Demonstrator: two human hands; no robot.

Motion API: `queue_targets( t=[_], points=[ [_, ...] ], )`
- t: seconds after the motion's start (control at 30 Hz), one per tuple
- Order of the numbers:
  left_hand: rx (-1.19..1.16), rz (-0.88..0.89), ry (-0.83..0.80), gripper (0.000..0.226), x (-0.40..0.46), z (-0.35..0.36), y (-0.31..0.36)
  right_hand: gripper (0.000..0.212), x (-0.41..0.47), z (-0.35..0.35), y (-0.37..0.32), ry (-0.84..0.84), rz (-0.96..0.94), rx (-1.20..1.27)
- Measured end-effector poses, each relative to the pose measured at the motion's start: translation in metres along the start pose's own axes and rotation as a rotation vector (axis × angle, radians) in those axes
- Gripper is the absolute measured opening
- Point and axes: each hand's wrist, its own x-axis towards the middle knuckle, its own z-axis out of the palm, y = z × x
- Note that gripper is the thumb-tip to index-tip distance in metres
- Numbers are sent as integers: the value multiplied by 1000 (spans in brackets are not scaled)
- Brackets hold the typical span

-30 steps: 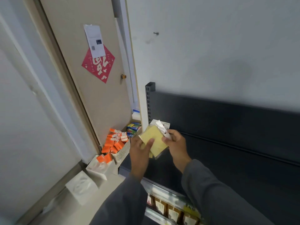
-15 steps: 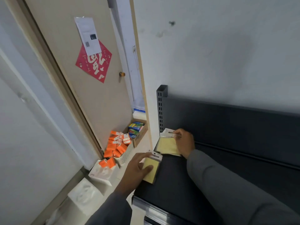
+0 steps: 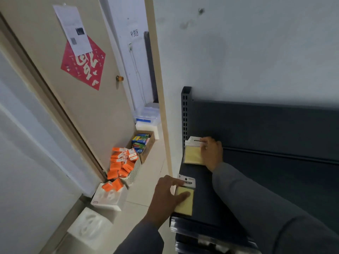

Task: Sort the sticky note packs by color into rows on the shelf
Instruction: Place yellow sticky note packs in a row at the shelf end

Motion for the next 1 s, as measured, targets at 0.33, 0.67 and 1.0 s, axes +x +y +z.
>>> queue_targets(
  t=[0.33,0.67,1.0],
  points=[
    [61,116,-14,25,-3,6,-3,43,-31,-12,-3,56,-46,17],
    [330,225,192,28,56,-6,25,47,-60,-23,0,71,-141,-126],
    [474,432,176,36,94,56,109,42,-92,-110,42,256,-230,-147]
  ],
)
